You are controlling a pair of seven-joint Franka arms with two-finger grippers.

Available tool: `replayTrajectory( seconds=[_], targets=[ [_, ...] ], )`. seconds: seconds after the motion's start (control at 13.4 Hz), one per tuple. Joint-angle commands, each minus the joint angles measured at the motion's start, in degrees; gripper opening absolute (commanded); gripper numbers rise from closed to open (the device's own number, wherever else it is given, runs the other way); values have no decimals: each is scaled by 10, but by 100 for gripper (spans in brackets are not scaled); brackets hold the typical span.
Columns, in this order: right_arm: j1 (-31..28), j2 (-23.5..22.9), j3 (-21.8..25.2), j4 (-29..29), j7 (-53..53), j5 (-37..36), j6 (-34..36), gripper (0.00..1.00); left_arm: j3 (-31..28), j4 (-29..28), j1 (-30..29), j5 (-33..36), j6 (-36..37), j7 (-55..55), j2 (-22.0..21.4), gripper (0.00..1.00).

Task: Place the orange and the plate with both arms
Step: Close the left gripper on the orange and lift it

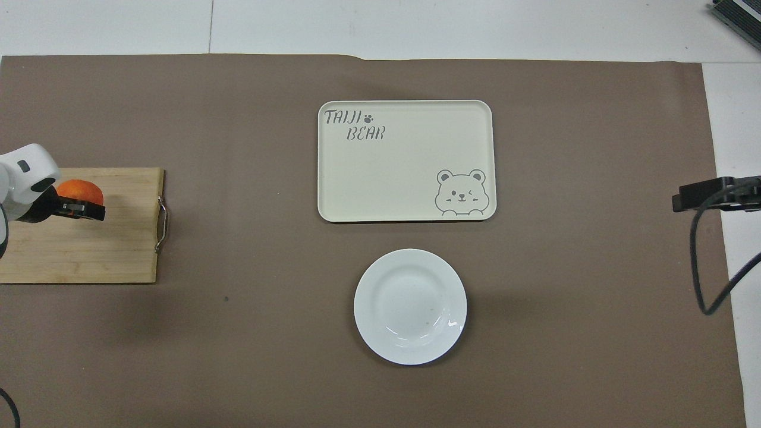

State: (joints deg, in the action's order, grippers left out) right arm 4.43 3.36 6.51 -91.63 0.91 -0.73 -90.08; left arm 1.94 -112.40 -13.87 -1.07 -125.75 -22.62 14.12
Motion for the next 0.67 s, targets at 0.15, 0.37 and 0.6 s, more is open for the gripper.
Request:
replayTrajectory(
  seconds=[0.15, 0.37, 0.6],
  targets=[
    [1, -1, -1, 4, -12, -5, 7, 100, 2, 48, 0, 3, 68, 3, -15, 0],
    [1, -1, -1, 4, -12, -5, 7, 100, 5, 79, 2, 4, 117, 21, -37, 0],
    [1, -1, -1, 4, -12, -5, 7, 100, 10, 82, 3, 4, 153, 28, -74, 0]
  ],
)
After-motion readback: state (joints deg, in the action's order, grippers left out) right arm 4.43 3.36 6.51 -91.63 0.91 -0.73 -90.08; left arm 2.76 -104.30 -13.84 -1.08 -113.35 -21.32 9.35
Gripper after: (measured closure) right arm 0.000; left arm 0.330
